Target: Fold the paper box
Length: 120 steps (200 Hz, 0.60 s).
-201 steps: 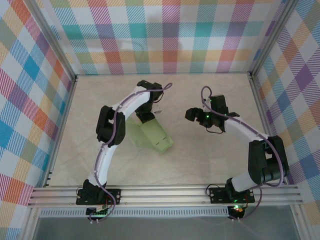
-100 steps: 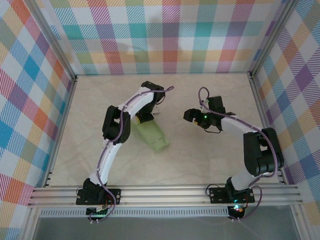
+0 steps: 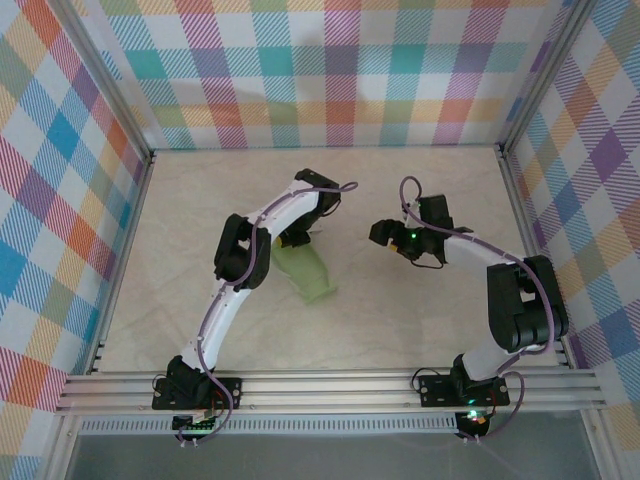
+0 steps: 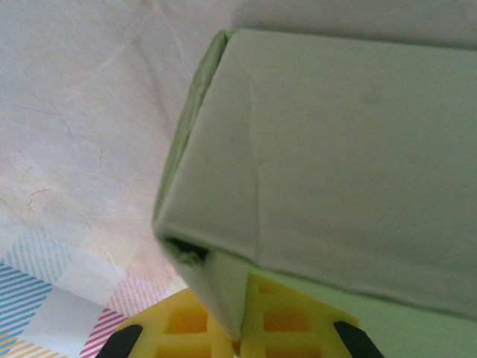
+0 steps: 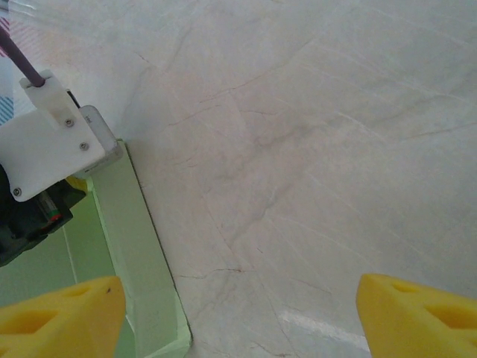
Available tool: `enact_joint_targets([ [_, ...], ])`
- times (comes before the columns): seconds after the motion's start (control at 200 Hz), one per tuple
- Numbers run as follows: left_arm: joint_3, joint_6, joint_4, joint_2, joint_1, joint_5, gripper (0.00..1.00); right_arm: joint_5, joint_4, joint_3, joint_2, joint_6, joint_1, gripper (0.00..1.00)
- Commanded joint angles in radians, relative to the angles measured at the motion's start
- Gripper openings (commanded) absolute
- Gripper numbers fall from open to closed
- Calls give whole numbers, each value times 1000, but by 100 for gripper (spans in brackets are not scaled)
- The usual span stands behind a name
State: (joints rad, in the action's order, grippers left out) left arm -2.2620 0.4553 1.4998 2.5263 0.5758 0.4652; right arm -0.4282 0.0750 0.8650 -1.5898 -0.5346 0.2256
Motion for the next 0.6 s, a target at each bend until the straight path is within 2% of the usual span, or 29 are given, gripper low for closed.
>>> enact_joint_targets([
  [0.0,6,-23,-98,83,1,-51,5,-23,-17,-12,2,-2,-15,81],
  [0.27,-20,-23,-122,16,-2,-123,40,-18,-40,-29,22,-20,-20,81],
  [0.39,-48,-26,-102,3,-2,-142,41,-16,-60,-39,13,-28,-20,80],
  [0.595,-59,-14,-66,-29,-2,-90,42,-20,-68,-46,6,-33,-20,80],
])
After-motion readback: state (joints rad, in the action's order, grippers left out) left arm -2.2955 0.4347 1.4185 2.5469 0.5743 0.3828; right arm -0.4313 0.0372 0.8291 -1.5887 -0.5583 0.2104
